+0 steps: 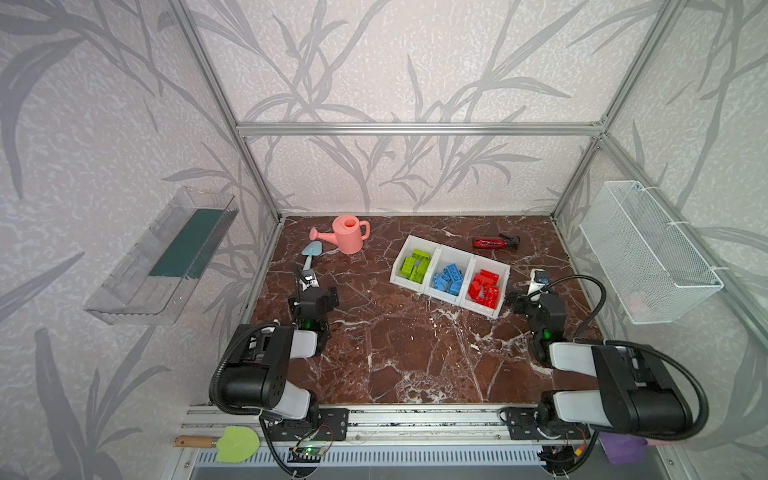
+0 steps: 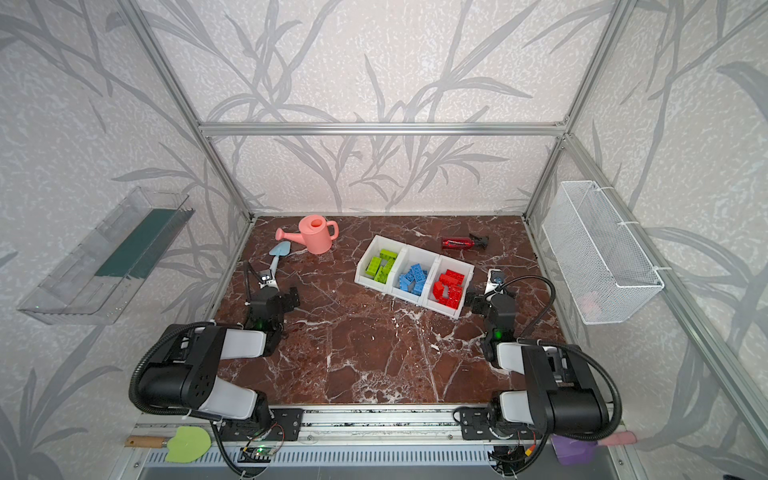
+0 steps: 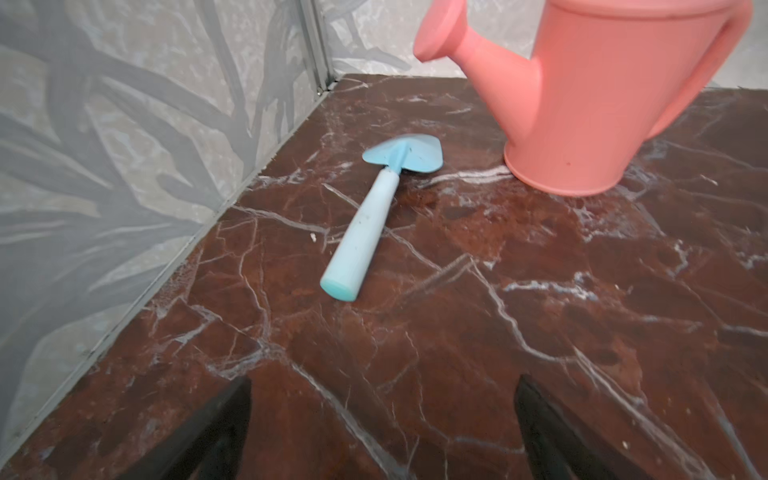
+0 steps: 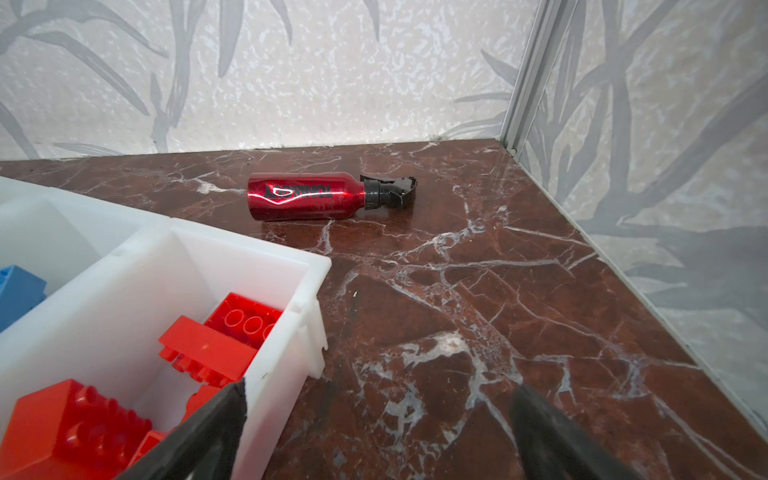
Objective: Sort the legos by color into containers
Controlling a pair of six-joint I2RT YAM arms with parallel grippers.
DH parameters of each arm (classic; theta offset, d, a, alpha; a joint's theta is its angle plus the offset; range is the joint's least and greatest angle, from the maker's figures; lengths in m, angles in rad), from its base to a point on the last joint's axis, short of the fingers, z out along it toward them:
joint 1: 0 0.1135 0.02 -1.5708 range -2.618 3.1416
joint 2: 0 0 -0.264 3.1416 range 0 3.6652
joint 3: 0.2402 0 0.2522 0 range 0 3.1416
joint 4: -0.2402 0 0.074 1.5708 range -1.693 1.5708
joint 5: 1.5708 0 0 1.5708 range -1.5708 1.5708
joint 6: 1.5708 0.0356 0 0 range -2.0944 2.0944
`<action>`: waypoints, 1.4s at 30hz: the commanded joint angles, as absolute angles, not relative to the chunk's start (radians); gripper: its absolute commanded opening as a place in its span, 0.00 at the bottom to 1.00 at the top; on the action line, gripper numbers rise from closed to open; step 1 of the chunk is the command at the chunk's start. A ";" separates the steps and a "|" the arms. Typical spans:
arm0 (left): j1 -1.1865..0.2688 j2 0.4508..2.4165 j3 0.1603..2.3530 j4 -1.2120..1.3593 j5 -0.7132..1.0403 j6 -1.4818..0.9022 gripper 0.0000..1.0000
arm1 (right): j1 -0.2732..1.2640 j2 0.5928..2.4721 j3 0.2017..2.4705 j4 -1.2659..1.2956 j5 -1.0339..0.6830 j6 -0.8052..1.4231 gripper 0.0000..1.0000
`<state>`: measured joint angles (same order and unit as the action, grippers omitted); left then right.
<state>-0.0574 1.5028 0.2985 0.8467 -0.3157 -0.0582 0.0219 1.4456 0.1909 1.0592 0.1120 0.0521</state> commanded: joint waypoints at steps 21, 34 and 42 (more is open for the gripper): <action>0.021 1.517 0.422 0.770 -0.122 -0.055 0.99 | 0.074 1.576 0.368 0.980 0.009 -0.040 0.99; 0.014 1.516 0.420 0.773 -0.135 -0.049 0.99 | 0.073 1.577 0.374 0.968 -0.009 -0.049 0.99; 0.013 1.518 0.420 0.772 -0.137 -0.049 0.99 | 0.076 1.577 0.374 0.966 -0.010 -0.050 0.99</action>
